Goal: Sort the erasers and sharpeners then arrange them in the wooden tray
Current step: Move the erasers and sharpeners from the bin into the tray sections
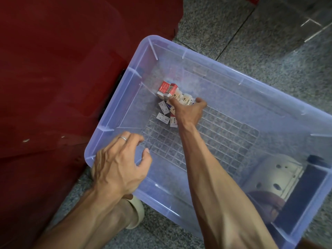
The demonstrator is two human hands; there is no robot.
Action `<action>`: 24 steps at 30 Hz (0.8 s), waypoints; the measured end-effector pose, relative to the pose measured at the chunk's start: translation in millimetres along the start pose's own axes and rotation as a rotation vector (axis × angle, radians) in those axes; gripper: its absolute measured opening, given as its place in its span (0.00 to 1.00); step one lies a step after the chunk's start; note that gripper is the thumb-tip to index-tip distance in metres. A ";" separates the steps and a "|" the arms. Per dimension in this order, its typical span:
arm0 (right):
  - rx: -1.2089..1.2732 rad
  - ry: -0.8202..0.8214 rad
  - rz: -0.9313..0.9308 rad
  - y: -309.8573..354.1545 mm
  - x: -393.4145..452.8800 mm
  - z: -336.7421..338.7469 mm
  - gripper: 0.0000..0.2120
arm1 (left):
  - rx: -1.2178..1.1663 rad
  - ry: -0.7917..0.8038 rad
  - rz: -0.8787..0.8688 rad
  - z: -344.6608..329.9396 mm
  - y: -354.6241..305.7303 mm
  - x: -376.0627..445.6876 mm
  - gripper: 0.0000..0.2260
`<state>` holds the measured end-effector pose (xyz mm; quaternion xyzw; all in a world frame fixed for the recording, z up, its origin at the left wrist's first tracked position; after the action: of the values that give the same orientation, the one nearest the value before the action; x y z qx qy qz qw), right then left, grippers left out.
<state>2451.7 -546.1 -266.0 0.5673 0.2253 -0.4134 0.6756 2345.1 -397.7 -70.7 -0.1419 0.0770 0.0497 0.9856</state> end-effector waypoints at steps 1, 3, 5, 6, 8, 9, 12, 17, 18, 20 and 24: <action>0.019 -0.007 0.012 0.5 0.7 -1.2 0.49 | -0.001 -0.002 -0.001 0.1 0.0 -0.2 0.14; 0.038 -0.026 0.026 -1.6 2.1 -2.0 0.57 | -0.003 -0.008 -0.005 0.4 0.0 0.1 0.14; 0.048 -0.018 0.014 -6.5 4.8 -3.2 0.58 | -0.004 -0.010 -0.008 0.3 -0.3 0.3 0.14; 0.073 -0.015 0.005 -12.0 10.2 -4.2 0.56 | -0.003 -0.011 -0.008 0.3 -0.4 0.3 0.14; 0.096 -0.023 -0.031 -22.7 20.4 -4.8 0.51 | 0.003 -0.018 -0.011 0.8 -0.6 0.5 0.14; 0.093 -0.006 -0.042 -22.4 21.0 -6.8 0.46 | 0.006 -0.022 -0.011 0.8 -0.6 0.5 0.14; 0.035 0.039 -0.061 -11.5 5.1 -15.8 0.27 | 0.003 -0.026 -0.015 0.9 -0.4 -0.2 0.14; 0.013 0.067 -0.035 -8.7 2.8 -22.2 0.26 | -0.002 -0.014 -0.006 0.0 0.2 0.0 0.13; 0.033 0.082 -0.054 -11.0 4.1 -21.2 0.27 | -0.002 -0.011 -0.003 0.1 0.4 -0.1 0.13; 0.083 0.108 -0.080 -13.7 4.1 -19.6 0.22 | -0.008 -0.014 -0.002 0.7 0.5 0.1 0.14; 0.193 0.177 -0.126 -13.5 -4.4 -20.4 0.07 | -0.020 -0.027 -0.009 1.3 -0.1 0.3 0.13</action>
<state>2441.6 -525.5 -275.6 0.6487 0.2787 -0.4231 0.5679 2345.5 -397.4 -69.5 -0.1514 0.0625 0.0477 0.9853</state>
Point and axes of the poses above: each hand's wrist, its own x-axis towards the middle knuckle, its own z-axis out of the back of the hand, y = z × x, the point moved 9 cm from there along x, towards the middle knuckle, and after that the axes turned 5 degrees about -z, right-handed, at the moved point
